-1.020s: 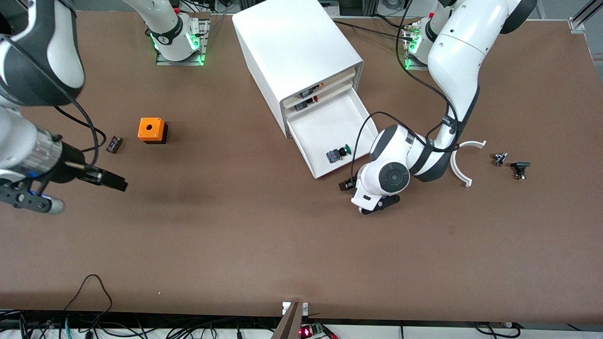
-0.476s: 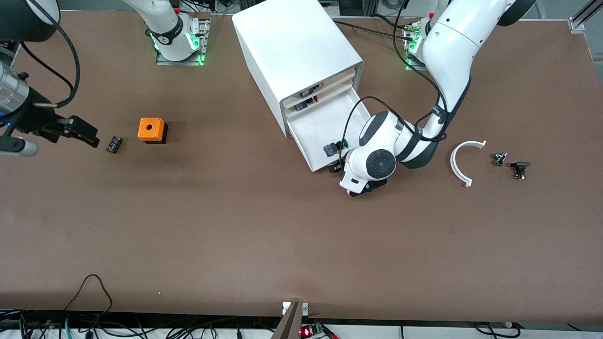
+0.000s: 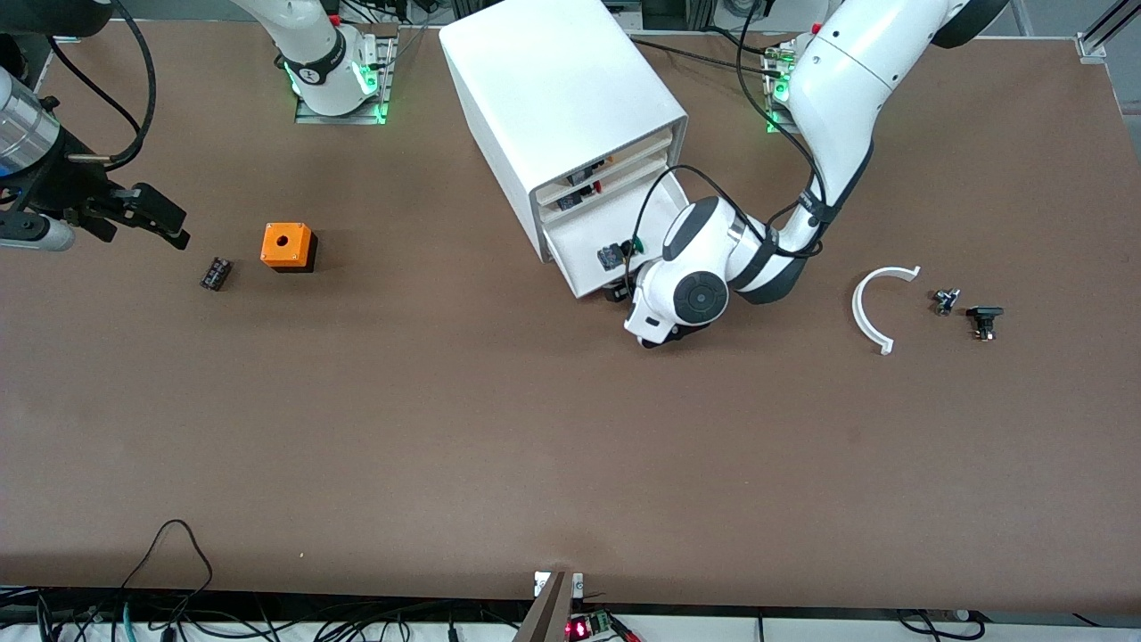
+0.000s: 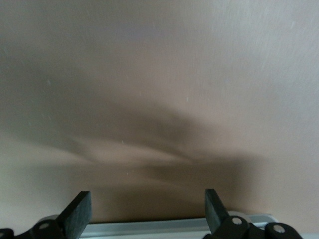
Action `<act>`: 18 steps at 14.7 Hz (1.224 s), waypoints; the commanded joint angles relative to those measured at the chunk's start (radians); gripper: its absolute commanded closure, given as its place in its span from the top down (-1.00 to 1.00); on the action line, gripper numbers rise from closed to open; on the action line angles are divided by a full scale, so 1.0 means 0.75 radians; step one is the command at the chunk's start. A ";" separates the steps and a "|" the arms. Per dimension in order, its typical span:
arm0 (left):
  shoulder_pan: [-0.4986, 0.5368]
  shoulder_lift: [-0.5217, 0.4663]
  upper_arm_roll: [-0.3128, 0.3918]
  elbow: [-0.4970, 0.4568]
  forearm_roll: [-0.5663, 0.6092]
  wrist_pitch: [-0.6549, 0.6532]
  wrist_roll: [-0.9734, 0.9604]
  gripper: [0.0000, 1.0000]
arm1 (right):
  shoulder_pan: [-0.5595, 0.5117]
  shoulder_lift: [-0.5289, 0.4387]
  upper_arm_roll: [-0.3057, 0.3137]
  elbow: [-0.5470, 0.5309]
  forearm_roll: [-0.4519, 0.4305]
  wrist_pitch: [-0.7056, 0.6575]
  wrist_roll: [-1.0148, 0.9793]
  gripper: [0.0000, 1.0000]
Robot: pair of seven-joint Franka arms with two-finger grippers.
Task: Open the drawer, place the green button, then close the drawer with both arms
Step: 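Push the drawer closed into the cabinet with the left gripper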
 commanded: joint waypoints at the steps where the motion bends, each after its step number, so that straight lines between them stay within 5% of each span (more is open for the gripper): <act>1: 0.016 -0.060 -0.037 -0.057 -0.085 -0.026 -0.030 1.00 | 0.014 0.011 0.008 0.042 -0.033 -0.020 -0.011 1.00; 7: 0.000 -0.050 -0.101 -0.087 -0.138 -0.026 -0.032 1.00 | 0.014 0.162 0.003 0.332 -0.015 -0.308 -0.128 1.00; 18: -0.006 -0.042 -0.152 -0.098 -0.150 -0.101 -0.028 1.00 | 0.006 0.179 -0.001 0.347 0.008 -0.313 -0.176 1.00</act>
